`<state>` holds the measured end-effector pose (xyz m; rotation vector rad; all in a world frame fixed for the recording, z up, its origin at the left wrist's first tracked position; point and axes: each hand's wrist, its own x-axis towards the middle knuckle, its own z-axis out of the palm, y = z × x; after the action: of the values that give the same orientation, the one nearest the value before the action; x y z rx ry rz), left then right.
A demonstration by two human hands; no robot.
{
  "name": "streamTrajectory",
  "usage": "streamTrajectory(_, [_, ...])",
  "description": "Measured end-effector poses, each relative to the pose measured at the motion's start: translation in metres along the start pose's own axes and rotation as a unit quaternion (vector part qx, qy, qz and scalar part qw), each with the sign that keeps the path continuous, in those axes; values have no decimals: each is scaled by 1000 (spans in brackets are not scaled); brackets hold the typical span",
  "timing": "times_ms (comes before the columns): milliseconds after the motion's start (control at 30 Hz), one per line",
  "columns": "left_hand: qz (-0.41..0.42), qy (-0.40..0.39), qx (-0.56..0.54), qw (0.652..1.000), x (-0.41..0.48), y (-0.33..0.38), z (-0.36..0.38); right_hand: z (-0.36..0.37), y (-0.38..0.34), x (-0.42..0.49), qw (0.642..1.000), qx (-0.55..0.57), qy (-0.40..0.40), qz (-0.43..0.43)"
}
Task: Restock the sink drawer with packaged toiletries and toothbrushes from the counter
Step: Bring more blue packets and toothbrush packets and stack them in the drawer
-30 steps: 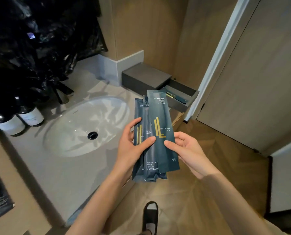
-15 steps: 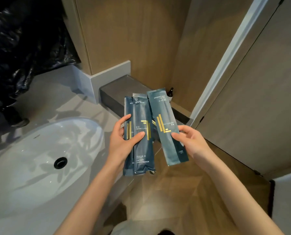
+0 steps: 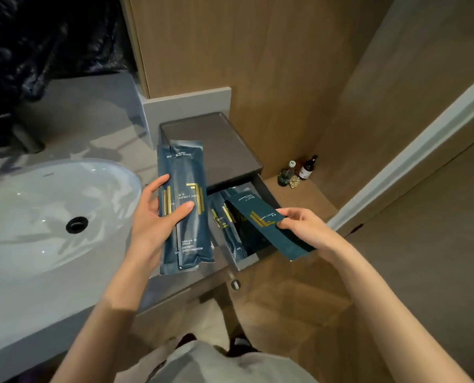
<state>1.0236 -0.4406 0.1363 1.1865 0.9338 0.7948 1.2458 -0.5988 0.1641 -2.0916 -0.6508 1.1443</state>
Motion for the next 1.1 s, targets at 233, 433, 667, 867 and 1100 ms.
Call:
streamTrajectory(233, [0,70,8,997,-27,-7,27,-9,2,40,997,-61,-24,-51])
streamTrajectory(433, [5,96,-7,995,-41,-7,30,6,8,72,966,-219,36,-134])
streamTrajectory(667, [23,104,39,994,-60,-8,18,21,16,87,904,-358,77,-219])
streamTrajectory(867, [19,96,54,994,-64,-9,13,22,19,83,836,-463,81,-283])
streamTrajectory(1100, [8,88,27,996,-64,-10,12,29,20,87,854,-474,-55,-206])
